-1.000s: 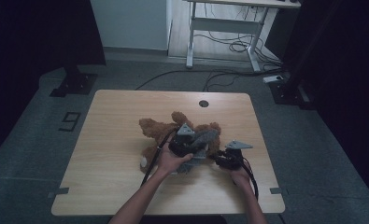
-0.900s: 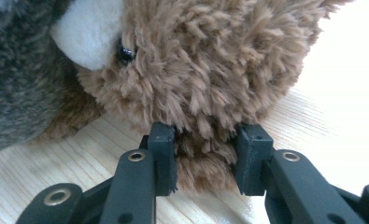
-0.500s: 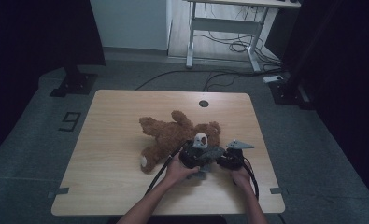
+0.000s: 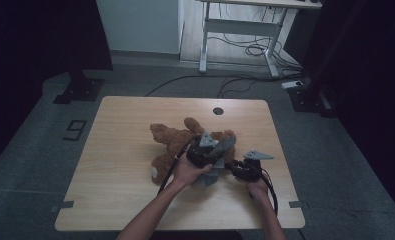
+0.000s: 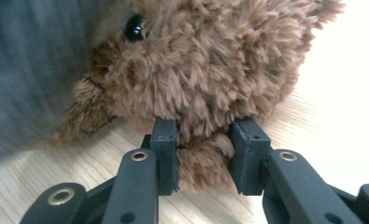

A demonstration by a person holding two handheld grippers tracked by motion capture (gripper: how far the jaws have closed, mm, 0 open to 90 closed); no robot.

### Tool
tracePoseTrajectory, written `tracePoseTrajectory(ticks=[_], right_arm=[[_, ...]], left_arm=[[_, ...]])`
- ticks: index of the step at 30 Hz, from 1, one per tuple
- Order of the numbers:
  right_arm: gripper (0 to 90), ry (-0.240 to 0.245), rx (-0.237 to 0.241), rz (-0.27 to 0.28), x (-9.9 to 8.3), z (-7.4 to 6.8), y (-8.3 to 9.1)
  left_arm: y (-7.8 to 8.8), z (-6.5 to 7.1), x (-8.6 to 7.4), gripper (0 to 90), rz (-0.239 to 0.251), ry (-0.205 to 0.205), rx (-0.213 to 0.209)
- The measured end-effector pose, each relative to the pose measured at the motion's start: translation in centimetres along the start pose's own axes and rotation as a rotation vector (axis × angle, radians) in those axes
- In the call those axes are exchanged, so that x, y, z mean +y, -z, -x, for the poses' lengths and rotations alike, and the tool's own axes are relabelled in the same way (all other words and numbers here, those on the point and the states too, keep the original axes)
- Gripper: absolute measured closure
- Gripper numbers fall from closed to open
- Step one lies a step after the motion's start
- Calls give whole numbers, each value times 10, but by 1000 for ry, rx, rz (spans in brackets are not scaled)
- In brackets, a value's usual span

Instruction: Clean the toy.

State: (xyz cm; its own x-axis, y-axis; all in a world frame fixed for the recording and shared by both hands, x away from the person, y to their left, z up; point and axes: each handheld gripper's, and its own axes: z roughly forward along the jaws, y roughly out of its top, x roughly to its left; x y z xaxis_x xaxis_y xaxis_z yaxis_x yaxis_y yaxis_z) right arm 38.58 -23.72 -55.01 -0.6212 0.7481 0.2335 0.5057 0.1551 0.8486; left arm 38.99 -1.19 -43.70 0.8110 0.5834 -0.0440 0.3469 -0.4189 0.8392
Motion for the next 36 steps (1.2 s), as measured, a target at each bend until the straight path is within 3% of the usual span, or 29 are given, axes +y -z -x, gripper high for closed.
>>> tracePoseTrajectory(ticks=[5, 9, 14, 20, 26, 31, 36], right_arm=[[661, -1, 2, -4, 0, 0, 0], [661, 0, 2, -4, 0, 0, 0], [661, -2, 1, -2, -1, 0, 0], [662, 0, -1, -9, -1, 0, 0], [665, 9, -9, -29, -1, -2, -1], [672, 12, -9, -38, -1, -3, -1], [677, 10, -8, -41, -1, -2, -2]], left_arm=[[0, -16, 26, 757, 16, 19, 21], [-13, -32, 40, 757, 7, 48, 29], [-33, -41, 51, 756, -13, 68, 28], [-64, -28, 45, 756, -135, 15, -2], [-67, -19, 39, 757, -154, 8, -19], [-65, -12, 35, 758, -174, 0, -58], [-64, 2, 27, 757, -191, -40, -91]])
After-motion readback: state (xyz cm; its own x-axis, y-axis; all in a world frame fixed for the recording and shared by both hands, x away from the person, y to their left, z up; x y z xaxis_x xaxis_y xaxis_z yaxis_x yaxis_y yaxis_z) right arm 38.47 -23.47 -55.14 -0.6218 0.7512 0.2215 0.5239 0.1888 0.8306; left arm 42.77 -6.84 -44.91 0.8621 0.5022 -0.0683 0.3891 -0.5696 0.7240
